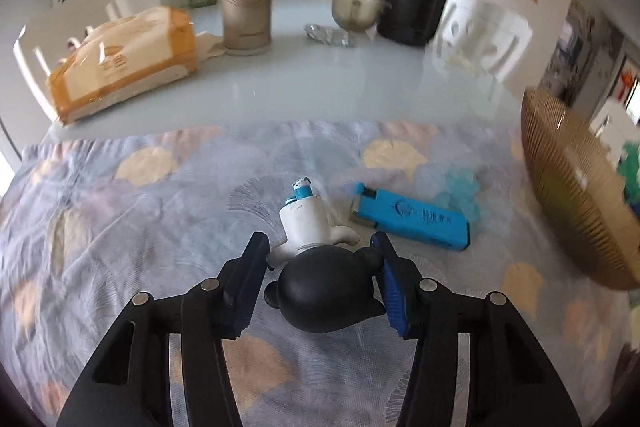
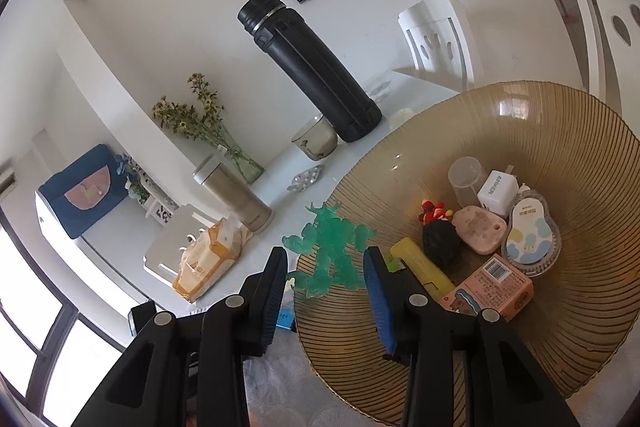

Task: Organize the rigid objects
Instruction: 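Carry the black round figure and teal figure into the amber bowl and release both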

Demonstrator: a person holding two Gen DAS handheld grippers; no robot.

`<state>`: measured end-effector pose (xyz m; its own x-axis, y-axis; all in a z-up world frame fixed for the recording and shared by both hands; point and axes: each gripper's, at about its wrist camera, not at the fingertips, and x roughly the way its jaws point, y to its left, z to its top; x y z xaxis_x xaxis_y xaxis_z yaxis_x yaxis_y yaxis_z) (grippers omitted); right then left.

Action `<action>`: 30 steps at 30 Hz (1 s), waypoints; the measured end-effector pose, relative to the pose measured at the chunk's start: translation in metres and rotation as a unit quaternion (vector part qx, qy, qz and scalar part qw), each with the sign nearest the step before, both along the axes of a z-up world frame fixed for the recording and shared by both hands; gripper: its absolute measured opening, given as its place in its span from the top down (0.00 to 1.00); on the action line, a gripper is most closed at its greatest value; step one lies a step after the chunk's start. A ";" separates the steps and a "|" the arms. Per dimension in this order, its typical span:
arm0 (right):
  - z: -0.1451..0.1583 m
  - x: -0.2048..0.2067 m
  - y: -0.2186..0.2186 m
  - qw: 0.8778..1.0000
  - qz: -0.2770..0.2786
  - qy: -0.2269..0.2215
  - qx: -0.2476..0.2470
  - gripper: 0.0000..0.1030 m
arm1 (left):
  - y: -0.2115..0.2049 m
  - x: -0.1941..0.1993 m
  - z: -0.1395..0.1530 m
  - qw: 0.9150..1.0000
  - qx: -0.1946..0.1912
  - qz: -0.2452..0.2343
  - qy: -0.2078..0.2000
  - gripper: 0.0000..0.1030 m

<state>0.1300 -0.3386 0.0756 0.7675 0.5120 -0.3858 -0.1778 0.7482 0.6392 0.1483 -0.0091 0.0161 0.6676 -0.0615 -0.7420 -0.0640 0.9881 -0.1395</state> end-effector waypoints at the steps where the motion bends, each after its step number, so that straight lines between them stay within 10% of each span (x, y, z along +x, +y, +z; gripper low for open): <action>1: 0.000 0.000 0.000 1.000 0.001 0.000 0.001 0.63 | 0.003 -0.005 0.002 1.000 -0.009 0.003 -0.010 0.52; 17: 0.005 0.000 -0.007 0.998 -0.033 0.000 -0.048 0.63 | -0.068 -0.014 0.085 0.989 -0.058 -0.080 -0.105 0.52; 25: 0.008 0.001 -0.008 0.994 -0.057 0.002 -0.096 0.63 | -0.144 0.011 0.090 0.984 -0.036 -0.153 -0.088 0.52; 30: 0.003 0.003 -0.023 0.993 -0.084 0.017 -0.087 0.36 | -0.136 0.018 0.090 0.986 -0.076 -0.118 -0.092 0.23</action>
